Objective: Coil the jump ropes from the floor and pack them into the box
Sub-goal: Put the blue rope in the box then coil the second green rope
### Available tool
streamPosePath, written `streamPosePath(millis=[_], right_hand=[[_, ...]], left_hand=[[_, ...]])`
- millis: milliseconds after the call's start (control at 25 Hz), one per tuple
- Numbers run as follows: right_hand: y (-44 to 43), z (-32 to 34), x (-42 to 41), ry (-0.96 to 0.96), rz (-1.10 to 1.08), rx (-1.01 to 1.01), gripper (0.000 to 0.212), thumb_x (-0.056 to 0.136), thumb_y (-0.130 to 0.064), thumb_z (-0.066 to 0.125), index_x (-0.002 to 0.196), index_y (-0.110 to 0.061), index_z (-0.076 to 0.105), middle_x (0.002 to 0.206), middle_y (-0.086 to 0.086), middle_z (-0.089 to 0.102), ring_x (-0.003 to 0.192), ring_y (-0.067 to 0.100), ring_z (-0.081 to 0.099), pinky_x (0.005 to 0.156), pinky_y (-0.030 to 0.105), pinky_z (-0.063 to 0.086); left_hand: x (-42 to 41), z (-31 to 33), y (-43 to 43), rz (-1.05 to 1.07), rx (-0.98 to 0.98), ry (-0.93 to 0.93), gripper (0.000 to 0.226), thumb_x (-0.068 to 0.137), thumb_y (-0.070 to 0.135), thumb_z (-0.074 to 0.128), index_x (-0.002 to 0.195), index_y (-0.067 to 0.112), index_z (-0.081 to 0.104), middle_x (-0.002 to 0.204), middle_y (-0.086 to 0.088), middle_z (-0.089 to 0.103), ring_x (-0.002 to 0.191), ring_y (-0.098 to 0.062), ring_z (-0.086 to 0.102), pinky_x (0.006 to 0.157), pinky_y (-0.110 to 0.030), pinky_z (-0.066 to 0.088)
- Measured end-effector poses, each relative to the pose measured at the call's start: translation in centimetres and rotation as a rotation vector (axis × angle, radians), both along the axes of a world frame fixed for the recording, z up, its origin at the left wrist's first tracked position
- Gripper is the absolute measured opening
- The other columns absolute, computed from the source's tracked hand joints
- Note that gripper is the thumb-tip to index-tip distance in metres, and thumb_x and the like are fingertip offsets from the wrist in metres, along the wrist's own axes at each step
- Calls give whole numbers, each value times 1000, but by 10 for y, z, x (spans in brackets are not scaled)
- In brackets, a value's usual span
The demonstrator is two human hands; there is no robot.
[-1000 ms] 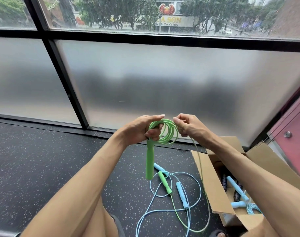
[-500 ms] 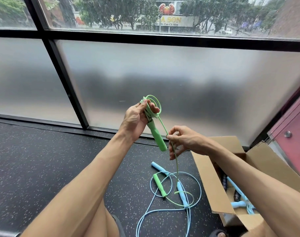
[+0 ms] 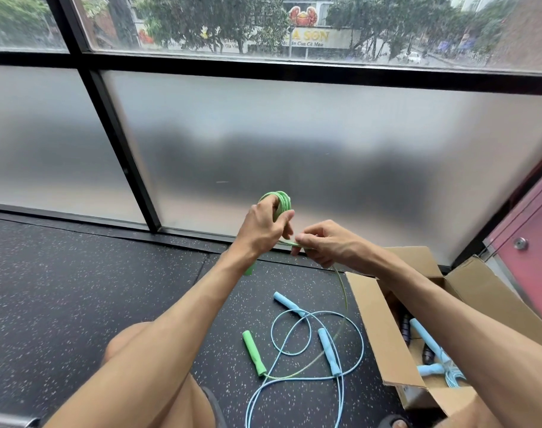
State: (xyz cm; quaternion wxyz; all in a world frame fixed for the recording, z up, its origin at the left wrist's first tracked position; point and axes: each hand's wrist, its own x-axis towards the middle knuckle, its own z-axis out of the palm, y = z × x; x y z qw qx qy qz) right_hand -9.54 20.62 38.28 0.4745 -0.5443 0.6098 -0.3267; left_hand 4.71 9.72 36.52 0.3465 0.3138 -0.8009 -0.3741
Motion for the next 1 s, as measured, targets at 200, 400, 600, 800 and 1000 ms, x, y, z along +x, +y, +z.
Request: streamPosePath(millis=[200,400,600,800,1000], right_hand=[[-6,5,-11,40,-164,-183,42,105,-25,45,73,-9,67,53,-4,35,47,13,27,47,28,23],[-6,8,-17,90,-275,-250,37,104,-22,47,73,-8,61,53,-1,41,45,12,35,43,23,30],[-5,4,-22,-17,-352,-266,30,104,-18,48,74,-11,49,57,3,42,47,11,35,47,26,32],[-6,-7,-21,-122,-338,-176,20,105,-20,43,90,-7,48,65,13,51,54,21,47,58,40,60],[-2,-13,-15,-137,-244,16,18,103,-12,48,114,2,45,72,16,62,58,24,58,51,33,55]], left_hand=[[-7,-1,11,-293,332,-184,24,103,17,49,82,9,55,57,-7,55,41,-12,49,43,-24,40],[-3,10,15,-378,571,-119,40,103,33,47,75,8,59,47,-1,42,40,-14,35,45,-23,34],[4,19,15,-508,873,85,42,103,34,42,71,9,53,38,5,26,33,-11,26,51,-28,40],[9,25,5,-564,1121,514,30,103,27,37,93,5,55,59,2,38,49,-13,36,77,-30,39],[3,24,6,-450,983,697,23,106,21,33,99,7,51,78,-3,49,69,-18,52,78,-29,45]])
